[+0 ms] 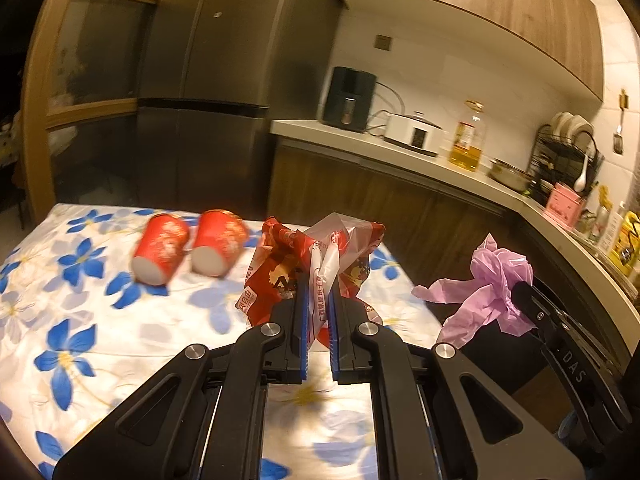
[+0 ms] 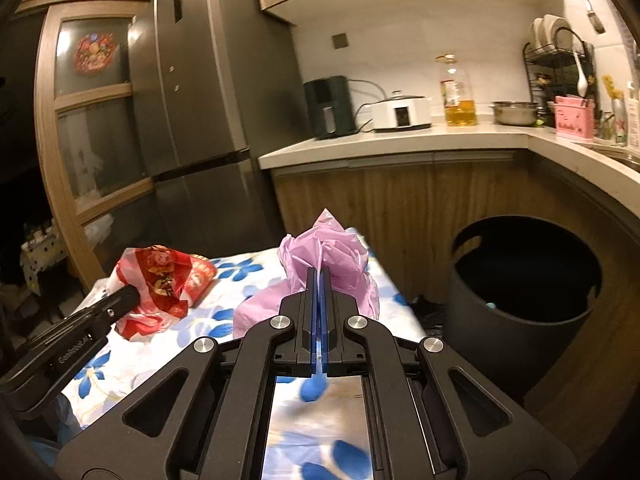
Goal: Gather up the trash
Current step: 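Carry the red wrapper and pink glove over the black bin with both tools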
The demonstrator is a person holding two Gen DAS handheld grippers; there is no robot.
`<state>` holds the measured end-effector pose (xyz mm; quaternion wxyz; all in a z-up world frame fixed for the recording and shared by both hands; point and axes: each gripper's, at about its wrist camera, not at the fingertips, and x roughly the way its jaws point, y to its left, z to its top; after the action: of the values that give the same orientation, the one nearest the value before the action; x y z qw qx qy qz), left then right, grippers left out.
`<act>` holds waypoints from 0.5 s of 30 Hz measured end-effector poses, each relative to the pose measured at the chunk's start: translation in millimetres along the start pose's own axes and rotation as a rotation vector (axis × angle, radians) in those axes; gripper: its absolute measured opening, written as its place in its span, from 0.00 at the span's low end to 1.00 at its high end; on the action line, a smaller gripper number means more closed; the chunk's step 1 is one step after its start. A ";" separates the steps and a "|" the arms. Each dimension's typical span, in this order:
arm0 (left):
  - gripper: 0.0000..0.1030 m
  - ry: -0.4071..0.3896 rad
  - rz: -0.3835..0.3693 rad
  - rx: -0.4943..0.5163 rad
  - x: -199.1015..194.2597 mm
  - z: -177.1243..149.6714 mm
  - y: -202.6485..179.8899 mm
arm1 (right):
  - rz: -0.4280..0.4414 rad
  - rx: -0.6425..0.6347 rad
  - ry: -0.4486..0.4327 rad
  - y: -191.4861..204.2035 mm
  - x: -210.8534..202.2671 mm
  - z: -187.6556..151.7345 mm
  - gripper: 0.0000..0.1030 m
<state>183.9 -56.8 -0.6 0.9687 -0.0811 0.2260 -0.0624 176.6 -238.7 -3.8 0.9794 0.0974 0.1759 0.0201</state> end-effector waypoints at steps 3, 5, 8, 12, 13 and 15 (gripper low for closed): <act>0.08 -0.005 -0.027 0.030 2.8 1.0 -22.8 | -0.023 0.013 -0.015 -16.5 -7.6 3.6 0.01; 0.08 -0.005 -0.041 0.042 5.4 1.6 -33.9 | -0.040 0.023 -0.027 -28.1 -13.3 6.3 0.01; 0.08 -0.006 -0.063 0.062 9.2 2.4 -53.7 | -0.063 0.032 -0.043 -43.3 -20.1 10.0 0.01; 0.08 -0.006 -0.087 0.085 13.4 2.7 -74.9 | -0.096 0.046 -0.064 -64.1 -29.3 15.8 0.01; 0.08 -0.007 -0.096 0.092 14.5 3.1 -81.5 | -0.101 0.050 -0.067 -68.5 -31.0 16.7 0.01; 0.08 -0.009 -0.107 0.105 16.2 2.9 -93.3 | -0.116 0.057 -0.077 -77.8 -34.8 18.8 0.01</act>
<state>191.8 -150.3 12.3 0.9679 -0.0426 0.2136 -0.1253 151.0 -321.0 9.9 0.9818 0.1155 0.1440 -0.0452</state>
